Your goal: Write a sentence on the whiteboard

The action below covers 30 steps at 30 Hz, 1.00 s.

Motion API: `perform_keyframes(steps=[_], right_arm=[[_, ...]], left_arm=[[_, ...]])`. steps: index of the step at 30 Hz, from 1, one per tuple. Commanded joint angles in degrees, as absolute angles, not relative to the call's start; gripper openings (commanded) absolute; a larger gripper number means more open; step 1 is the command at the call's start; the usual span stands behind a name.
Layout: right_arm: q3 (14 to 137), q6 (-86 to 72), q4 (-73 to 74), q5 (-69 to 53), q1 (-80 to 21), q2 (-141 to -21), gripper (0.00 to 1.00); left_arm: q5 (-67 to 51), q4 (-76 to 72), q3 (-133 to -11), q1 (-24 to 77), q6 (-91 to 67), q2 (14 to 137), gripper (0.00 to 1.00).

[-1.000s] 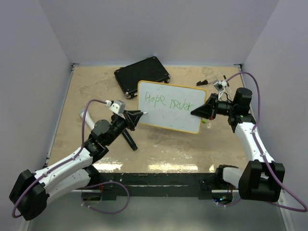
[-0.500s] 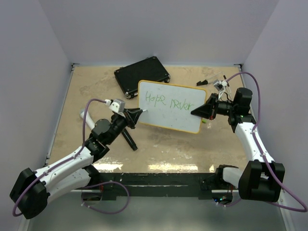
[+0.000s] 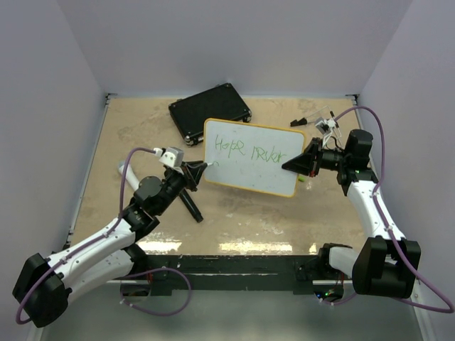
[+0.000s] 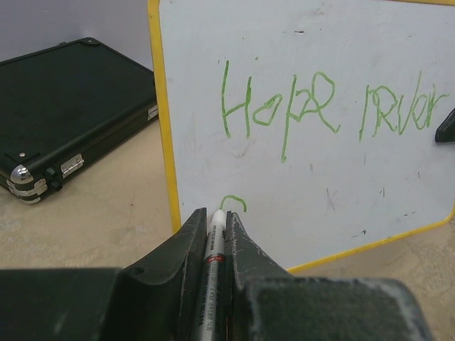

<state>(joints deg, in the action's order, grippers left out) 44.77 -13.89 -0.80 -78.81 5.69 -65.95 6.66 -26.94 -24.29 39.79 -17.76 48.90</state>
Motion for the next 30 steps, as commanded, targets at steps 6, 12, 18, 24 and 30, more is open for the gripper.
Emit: perform_keyframes(steps=[6,12,18,24,30], right_arm=[[46.41,-13.8,-2.81,-82.0,5.8,-64.34,0.0],[46.23,-13.8,-2.72,-82.09,5.8,-64.16,0.0],[46.32,-13.71,-2.72,-82.09,5.89,-64.25,0.0],[46.32,-13.71,-2.9,-82.09,5.89,-64.51,0.0],[46.32,-13.71,-2.81,-82.09,5.8,-64.25,0.0]], left_arm=[[3.69,-26.36,-25.93,39.73,-17.58,48.69,0.0],[1.59,-29.27,-26.45,39.73,-18.54,51.15,0.0],[0.26,-27.08,-27.07,39.73,-18.46,52.03,0.0],[1.4,-23.13,-26.46,39.64,-18.63,50.19,0.0],[4.48,-19.52,-26.72,39.64,-17.93,48.26,0.0]])
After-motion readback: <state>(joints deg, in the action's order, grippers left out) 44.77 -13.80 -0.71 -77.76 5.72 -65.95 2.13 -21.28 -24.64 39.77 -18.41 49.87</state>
